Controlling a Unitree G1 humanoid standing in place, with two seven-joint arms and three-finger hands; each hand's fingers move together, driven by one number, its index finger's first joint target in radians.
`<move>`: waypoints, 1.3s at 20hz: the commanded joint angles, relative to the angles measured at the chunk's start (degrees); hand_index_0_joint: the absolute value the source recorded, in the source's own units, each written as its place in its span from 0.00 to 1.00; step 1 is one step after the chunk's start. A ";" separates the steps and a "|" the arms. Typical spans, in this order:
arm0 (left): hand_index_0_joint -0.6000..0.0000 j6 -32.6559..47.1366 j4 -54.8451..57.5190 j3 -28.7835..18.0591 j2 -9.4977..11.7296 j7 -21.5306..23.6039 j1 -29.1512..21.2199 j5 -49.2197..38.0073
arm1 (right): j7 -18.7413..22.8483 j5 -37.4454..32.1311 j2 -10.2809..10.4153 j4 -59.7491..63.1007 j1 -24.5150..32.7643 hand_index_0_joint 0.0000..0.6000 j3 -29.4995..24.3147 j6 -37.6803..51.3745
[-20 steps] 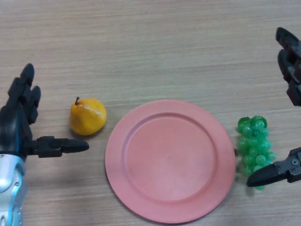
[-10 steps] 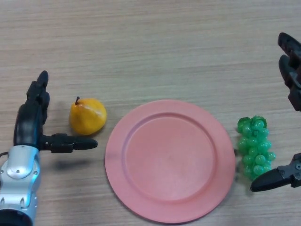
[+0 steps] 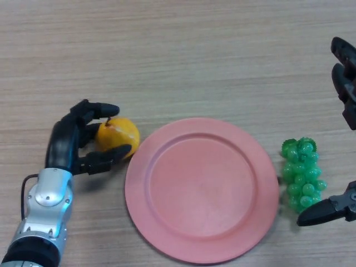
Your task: Pick up the yellow pear and place it on the plate
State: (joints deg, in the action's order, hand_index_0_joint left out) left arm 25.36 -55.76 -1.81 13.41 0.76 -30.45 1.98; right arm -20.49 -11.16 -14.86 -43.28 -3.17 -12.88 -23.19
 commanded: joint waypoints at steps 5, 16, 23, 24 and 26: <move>0.00 6.82 11.91 -1.86 3.65 9.51 -0.10 4.98 | 1.19 -2.97 -1.22 -3.88 0.94 0.00 -4.24 4.91; 0.00 -11.14 52.08 5.30 -2.25 2.39 16.82 1.98 | 1.02 -2.65 -1.57 -4.06 1.39 0.00 -4.88 5.23; 0.00 -10.71 48.40 12.30 -2.52 -1.18 18.11 -0.69 | 0.90 -3.12 -0.65 -5.44 -0.38 0.00 -6.17 6.05; 0.00 -10.21 47.80 12.75 -2.52 -1.46 17.96 -1.00 | 1.11 -3.38 -0.54 -5.49 -0.37 0.00 -6.43 6.24; 0.00 -12.25 48.08 14.09 -2.53 -2.87 18.38 -2.50 | 1.15 -3.85 -0.55 -5.66 -0.55 0.00 -7.07 6.37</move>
State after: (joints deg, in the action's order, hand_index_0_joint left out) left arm 8.70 -10.73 13.18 10.31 -1.61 -10.01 0.60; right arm -20.38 -11.57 -14.43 -45.68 -4.55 -15.63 -23.81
